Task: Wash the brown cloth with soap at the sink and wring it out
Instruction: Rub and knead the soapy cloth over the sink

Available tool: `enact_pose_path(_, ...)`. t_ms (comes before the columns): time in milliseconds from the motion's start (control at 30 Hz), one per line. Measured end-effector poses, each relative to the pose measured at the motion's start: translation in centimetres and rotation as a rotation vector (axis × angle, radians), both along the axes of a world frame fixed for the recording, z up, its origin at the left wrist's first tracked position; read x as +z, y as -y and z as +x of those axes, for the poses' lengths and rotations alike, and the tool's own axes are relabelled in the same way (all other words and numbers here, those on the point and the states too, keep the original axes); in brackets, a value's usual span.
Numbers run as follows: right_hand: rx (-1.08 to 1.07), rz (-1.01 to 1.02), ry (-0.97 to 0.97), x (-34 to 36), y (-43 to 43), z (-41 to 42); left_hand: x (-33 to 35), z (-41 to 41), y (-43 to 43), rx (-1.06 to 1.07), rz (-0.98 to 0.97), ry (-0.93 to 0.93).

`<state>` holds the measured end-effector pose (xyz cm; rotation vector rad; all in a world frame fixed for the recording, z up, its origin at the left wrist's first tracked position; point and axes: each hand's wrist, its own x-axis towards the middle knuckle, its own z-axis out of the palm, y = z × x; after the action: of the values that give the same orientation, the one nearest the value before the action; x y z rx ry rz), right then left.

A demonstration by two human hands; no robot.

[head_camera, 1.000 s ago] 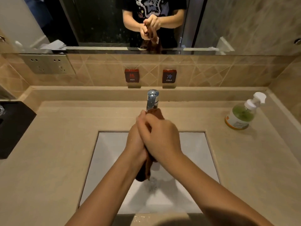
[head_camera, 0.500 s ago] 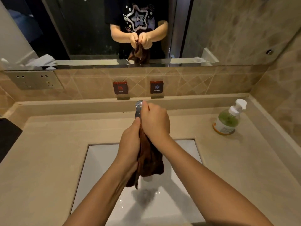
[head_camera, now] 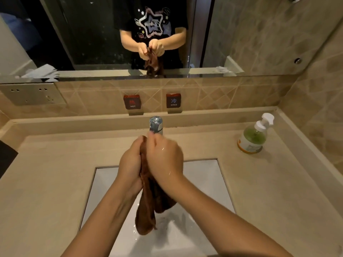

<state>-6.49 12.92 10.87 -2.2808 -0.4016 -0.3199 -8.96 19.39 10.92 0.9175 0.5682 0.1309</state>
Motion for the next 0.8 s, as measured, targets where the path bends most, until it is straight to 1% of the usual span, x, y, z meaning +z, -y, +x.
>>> enact_pose_path(67,0.037,-0.007,0.105,-0.3,-0.5,-2.5,-0.3,0.3,-0.5,0.027,0.031,0.009)
enact_pose_path(133,-0.026,0.058,0.11,0.1,-0.7,-1.5,-0.3,0.2,-0.2,-0.02,-0.009,0.011)
enact_pose_path(167,-0.062,0.091,0.05,0.6,-0.5,-0.1,-0.3,-0.1,0.1,-0.067,-0.058,0.012)
enact_pose_path(233,-0.072,0.139,-0.137,1.3,0.1,2.4,-0.3,-0.8,0.6,-0.18,-0.146,0.019)
enact_pose_path(300,-0.024,0.252,-0.316,1.2,1.2,3.9,-0.7,-1.3,0.6,-0.251,-0.126,0.033)
enact_pose_path(367,0.051,0.474,-0.473,1.3,2.1,3.9,-1.2,-1.5,-0.3,-0.293,-0.041,0.036)
enact_pose_path(433,0.132,0.68,-0.646,2.0,3.0,3.7,-1.8,-1.5,-1.4,-0.355,0.094,-0.02)
enact_pose_path(500,0.182,0.777,-0.751,3.0,4.1,3.9,-2.5,-1.4,-2.0,-0.419,0.268,-0.137)
enact_pose_path(567,0.203,0.835,-0.799,3.8,5.3,4.5,-3.2,-1.5,-2.5,-0.473,0.363,-0.214)
enact_pose_path(633,0.231,0.861,-0.799,4.3,6.4,4.9,-3.5,-1.7,-2.8,-0.489,0.369,-0.204)
enact_pose_path(700,0.231,0.842,-0.793,4.3,7.4,5.1,-3.7,-1.8,-2.9,-0.48,0.34,-0.127)
enact_pose_path(800,0.189,0.791,-0.783,3.6,9.1,5.6,-3.8,-1.7,-2.6,-0.358,0.204,-0.045)
